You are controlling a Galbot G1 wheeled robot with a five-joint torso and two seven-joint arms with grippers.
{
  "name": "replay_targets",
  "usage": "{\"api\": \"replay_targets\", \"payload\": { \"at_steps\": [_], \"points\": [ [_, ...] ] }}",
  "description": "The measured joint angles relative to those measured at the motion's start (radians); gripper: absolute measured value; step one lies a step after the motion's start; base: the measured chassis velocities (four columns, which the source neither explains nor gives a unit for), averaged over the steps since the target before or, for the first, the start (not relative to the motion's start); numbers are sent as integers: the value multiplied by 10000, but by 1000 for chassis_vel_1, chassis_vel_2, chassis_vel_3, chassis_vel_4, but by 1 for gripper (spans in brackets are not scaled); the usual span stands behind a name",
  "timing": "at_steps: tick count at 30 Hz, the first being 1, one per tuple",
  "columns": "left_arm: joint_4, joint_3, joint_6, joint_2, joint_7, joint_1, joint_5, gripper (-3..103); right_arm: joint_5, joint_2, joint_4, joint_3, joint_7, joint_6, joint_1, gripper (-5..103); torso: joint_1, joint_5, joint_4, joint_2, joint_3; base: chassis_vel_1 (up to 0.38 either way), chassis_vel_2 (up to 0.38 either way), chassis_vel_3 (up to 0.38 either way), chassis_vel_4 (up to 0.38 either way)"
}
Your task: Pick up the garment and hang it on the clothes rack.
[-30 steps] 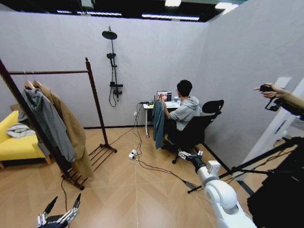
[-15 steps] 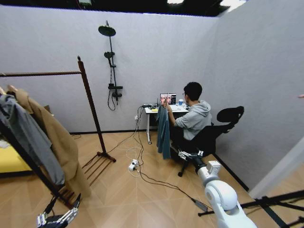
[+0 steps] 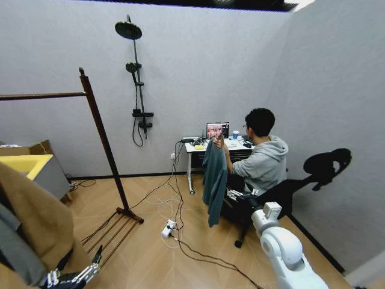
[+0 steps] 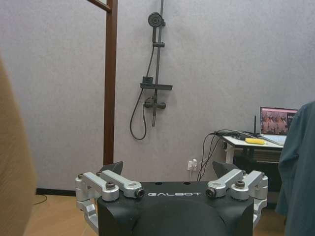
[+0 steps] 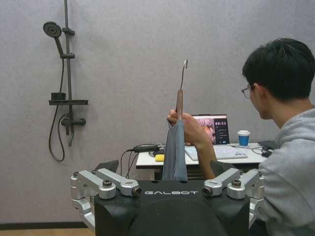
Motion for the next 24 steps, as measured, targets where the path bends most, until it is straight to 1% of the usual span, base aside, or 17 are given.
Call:
{"api": "replay_targets", "payload": {
  "at_steps": [4, 5, 6, 9, 10, 12, 14, 16, 17, 18, 20, 21, 22, 23, 24],
  "points": [
    [0, 0, 0, 0, -1, 0, 0, 100, 37, -67, 30, 17, 65, -64, 107, 100, 3, -2, 1, -3, 3, -355, 337, 361, -369],
    [0, 0, 0, 0, 1, -1, 0, 100, 38, -96, 1, 29, 76, -69, 163, 100, 5, -7, -2, -3, 2, -333, 360, 352, -336],
    [0, 0, 0, 0, 0, 0, 0, 100, 35, -108, -40, 31, 84, -70, 222, 100, -2, -2, 0, 0, -1, -380, 360, 360, -366],
    [0, 0, 0, 0, 1, 0, 0, 100, 33, -104, -83, 19, 149, -75, 272, 100, 0, -1, 1, 0, 0, -362, 359, 360, -359],
    [0, 0, 0, 0, 0, -1, -1, 100, 30, -86, -106, -4, 213, -87, 296, 100, 5, -6, -1, -3, 3, -350, 348, 356, -356],
    [0, 0, 0, -1, 2, 0, 0, 100, 3, -83, -87, -13, 255, -90, 300, 100, -1, 2, -1, 0, -1, -360, 366, 349, -356],
    [0, 0, 0, 0, 2, 0, 0, 100, -40, -101, -35, -12, 293, -97, 299, 100, 1, 1, 2, -1, 1, -360, 378, 348, -353],
    [0, 0, 0, 0, -2, -1, 0, 100, -151, -123, 92, -10, 470, -145, 295, 100, 3, -14, -2, -3, 1, -365, 354, 358, -346],
    [0, 0, 0, 0, -2, -1, 0, 100, -151, -123, 92, -10, 470, -145, 295, 100, 3, -14, -2, -3, 1, -379, 337, 358, -360],
    [0, 0, 0, 0, 0, 0, 0, 100, -307, -136, 259, -3, 648, -196, 273, 100, -3, 5, 0, 1, -1, -379, 358, 335, -360],
    [-1, -1, 0, -1, 1, 0, 0, 100, -435, -153, 409, 1, 792, -269, 248, 100, -1, 10, 1, 1, 0, -308, 358, 351, -376],
    [0, 0, 0, 0, -1, -1, 0, 100, -604, -181, 563, -12, 984, -411, 236, 100, 4, -11, 0, -2, 2, -296, 296, 351, -265],
    [0, 0, 0, 0, 0, -1, 0, 100, -759, -214, 712, -33, 1231, -586, 240, 100, 10, -17, -5, -4, 2, -281, 266, 295, -265],
    [-1, 0, 0, 0, 0, -1, 0, 100, -784, -238, 801, -85, 1401, -735, 278, 100, 9, 9, 0, -4, 3, -281, 237, 232, -257],
    [-1, 0, 0, 0, 0, -1, 0, 100, -784, -238, 801, -85, 1401, -735, 278, 100, 9, 9, 0, -4, 3, -281, 237, 232, -257]
  ]
}}
